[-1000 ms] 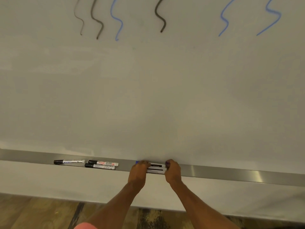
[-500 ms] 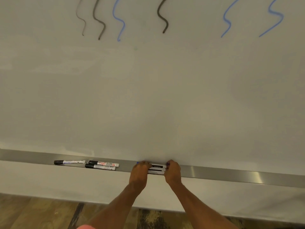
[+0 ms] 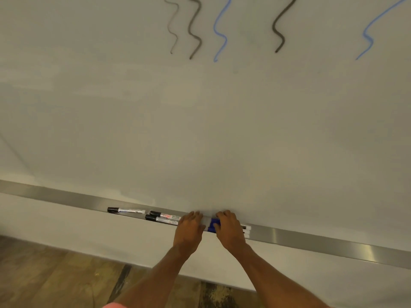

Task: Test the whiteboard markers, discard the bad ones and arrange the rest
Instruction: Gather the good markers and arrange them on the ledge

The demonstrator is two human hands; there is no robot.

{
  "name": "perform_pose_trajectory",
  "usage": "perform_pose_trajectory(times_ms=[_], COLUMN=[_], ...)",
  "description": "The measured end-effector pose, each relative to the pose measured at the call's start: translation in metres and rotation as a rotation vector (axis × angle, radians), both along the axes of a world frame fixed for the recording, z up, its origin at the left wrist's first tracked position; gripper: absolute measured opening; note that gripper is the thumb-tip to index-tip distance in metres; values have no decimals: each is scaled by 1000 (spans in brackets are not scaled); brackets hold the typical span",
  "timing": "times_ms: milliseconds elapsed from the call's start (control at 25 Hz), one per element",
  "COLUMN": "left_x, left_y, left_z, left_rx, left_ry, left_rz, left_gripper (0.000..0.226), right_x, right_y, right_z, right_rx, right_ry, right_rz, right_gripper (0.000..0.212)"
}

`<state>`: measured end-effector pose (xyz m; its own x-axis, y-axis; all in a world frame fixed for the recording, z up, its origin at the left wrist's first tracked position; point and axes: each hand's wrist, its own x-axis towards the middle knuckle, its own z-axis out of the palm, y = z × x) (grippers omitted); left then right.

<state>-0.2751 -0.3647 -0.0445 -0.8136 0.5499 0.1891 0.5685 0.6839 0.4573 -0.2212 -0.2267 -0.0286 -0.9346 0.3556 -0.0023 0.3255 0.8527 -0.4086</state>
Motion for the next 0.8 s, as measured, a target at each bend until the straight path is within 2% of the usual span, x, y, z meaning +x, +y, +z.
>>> perform_pose_trajectory(times_ms=[240,480,720,800], left_x=[-33,-53,-65,-64], left_y=[-65,-113,-133,-135], left_z=[6,-5,-3,-5], left_rx=[-77,-27,-75,33], left_ry=[-22,-18,-103,-155], left_rz=[99,104,120,103], left_gripper=[48,50,53,52], right_x=[-38,-68,-86,-89], right_y=[-60,-109,-128,-129], right_z=[-1,-5,-11,-13], right_rx=[39,129,145,149], right_ry=[1,-55,-124,-138], right_rz=[134,242,156,139], right_gripper=[33,33,35,34])
